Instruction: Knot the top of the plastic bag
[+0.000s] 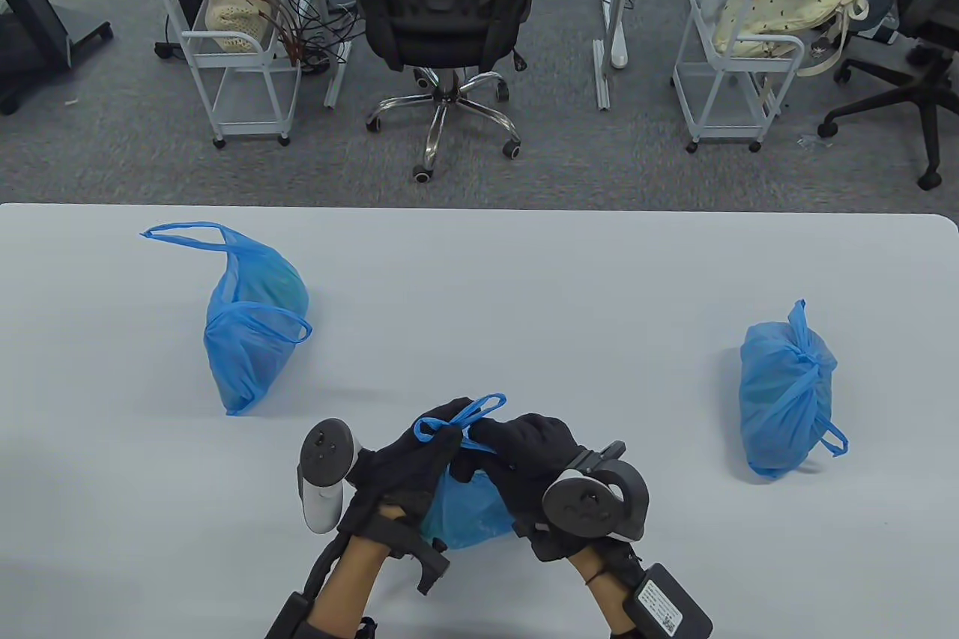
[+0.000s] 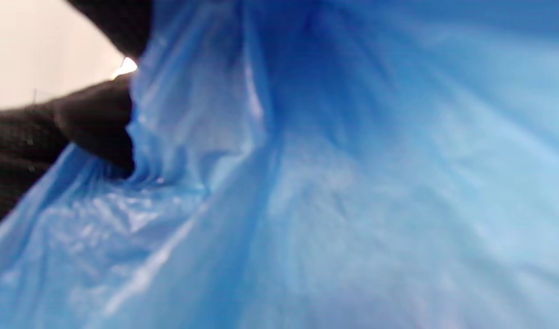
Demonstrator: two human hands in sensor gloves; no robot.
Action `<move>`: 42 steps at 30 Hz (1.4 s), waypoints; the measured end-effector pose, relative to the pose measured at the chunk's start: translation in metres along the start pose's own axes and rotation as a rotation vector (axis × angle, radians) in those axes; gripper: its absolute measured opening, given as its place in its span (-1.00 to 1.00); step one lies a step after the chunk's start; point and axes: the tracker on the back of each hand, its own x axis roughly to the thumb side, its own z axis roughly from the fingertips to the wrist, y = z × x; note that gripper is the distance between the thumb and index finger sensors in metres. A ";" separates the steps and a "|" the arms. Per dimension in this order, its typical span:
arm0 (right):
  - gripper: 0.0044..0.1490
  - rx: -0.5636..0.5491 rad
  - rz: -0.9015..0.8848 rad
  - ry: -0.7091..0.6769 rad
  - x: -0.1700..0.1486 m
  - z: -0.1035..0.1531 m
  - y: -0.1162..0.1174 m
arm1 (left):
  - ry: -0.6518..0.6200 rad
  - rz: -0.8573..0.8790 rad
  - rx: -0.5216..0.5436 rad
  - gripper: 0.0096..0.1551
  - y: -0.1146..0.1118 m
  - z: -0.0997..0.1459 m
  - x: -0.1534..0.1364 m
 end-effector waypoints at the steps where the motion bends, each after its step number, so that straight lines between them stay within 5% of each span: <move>1: -0.51 -0.009 -0.031 0.037 -0.005 0.001 -0.003 | -0.003 0.011 -0.012 -0.49 -0.001 0.000 0.000; 8: -0.19 -0.133 -0.340 0.177 -0.028 0.003 -0.017 | -0.040 -0.085 -0.046 -0.49 -0.005 0.000 0.007; 13: -0.56 -0.212 -0.379 0.143 -0.021 0.000 -0.024 | -0.030 -0.095 -0.067 -0.48 -0.009 -0.001 0.006; 19: -0.58 -0.288 -0.329 0.096 -0.013 0.001 -0.032 | -0.007 0.108 -0.060 -0.45 -0.002 0.000 -0.002; 26: -0.58 -0.210 -0.325 0.019 -0.001 0.000 -0.028 | 0.017 0.145 -0.050 -0.47 -0.001 0.000 -0.005; 35: -0.57 0.046 -0.228 0.007 0.005 -0.001 -0.007 | 0.014 0.195 -0.054 -0.53 0.003 0.000 -0.005; 42: -0.62 0.102 -0.184 0.018 -0.001 -0.003 -0.008 | -0.004 0.115 -0.002 -0.60 0.006 0.000 -0.001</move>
